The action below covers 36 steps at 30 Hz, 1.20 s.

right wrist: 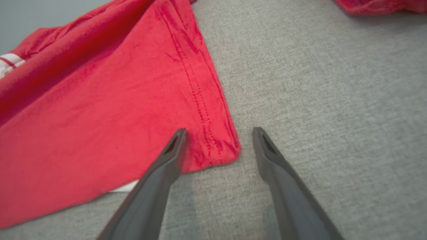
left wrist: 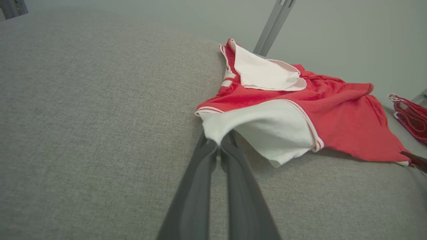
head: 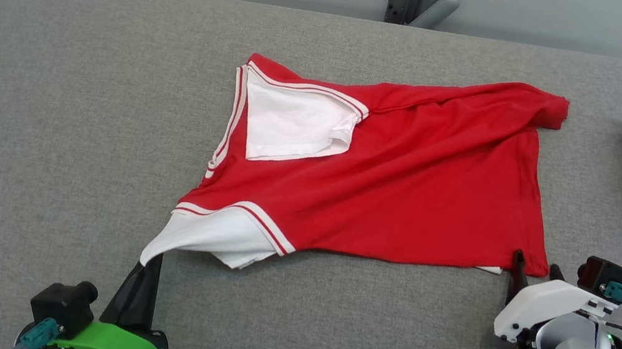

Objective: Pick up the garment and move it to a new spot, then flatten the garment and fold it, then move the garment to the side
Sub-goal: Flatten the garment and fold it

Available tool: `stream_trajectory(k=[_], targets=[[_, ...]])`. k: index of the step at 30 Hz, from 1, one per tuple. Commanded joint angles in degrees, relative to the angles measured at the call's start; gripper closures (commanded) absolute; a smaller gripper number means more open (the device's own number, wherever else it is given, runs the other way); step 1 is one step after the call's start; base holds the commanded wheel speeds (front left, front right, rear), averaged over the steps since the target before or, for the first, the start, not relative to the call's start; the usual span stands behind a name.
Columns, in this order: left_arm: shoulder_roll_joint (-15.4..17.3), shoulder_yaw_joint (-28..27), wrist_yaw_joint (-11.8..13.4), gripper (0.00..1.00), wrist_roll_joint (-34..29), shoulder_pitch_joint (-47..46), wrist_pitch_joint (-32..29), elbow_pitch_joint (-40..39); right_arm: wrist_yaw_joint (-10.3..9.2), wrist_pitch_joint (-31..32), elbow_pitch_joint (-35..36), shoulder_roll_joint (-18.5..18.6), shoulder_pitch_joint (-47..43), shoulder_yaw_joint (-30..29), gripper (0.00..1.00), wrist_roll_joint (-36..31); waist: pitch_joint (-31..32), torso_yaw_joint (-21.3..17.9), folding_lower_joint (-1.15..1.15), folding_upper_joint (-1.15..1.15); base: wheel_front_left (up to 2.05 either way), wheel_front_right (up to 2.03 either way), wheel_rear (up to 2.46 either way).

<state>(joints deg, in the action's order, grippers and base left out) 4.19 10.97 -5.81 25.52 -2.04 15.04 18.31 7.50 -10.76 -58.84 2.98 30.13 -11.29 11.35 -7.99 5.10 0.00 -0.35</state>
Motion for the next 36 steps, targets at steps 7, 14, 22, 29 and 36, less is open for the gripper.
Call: stream_trajectory(k=[7,14,22,29,36], targets=[[-0.15,-0.52,-0.13,1.00,-0.35,0.56,0.17,-0.08,-0.02,-1.55,-4.38,-0.07,2.03,1.99,1.00,1.10,1.26,0.01,0.00,0.35,0.00,0.00,0.00],[-0.46,-1.33,-0.59,1.00,1.03,0.77,0.17,-2.80,-0.02,-3.67,0.45,-0.03,2.76,7.82,1.00,9.21,3.55,-1.76,0.00,0.35,0.00,0.00,0.00],[-0.80,-1.37,-1.16,1.00,7.14,-0.45,-0.23,-10.95,-0.04,-4.34,19.00,1.94,-3.02,16.26,1.00,18.79,6.30,-5.70,0.00,0.35,0.00,0.00,0.00],[0.29,-3.13,-0.82,1.00,9.20,-0.78,-1.10,-22.74,-0.03,-3.65,39.95,5.58,-9.77,17.35,1.00,26.03,7.73,-8.89,0.00,0.35,0.00,0.00,0.00],[1.91,-5.07,0.25,1.00,11.09,-2.19,-3.94,-36.77,-0.03,-0.59,59.71,6.44,-16.34,12.38,1.00,27.69,8.57,-11.24,0.00,0.35,0.00,0.00,0.00]])
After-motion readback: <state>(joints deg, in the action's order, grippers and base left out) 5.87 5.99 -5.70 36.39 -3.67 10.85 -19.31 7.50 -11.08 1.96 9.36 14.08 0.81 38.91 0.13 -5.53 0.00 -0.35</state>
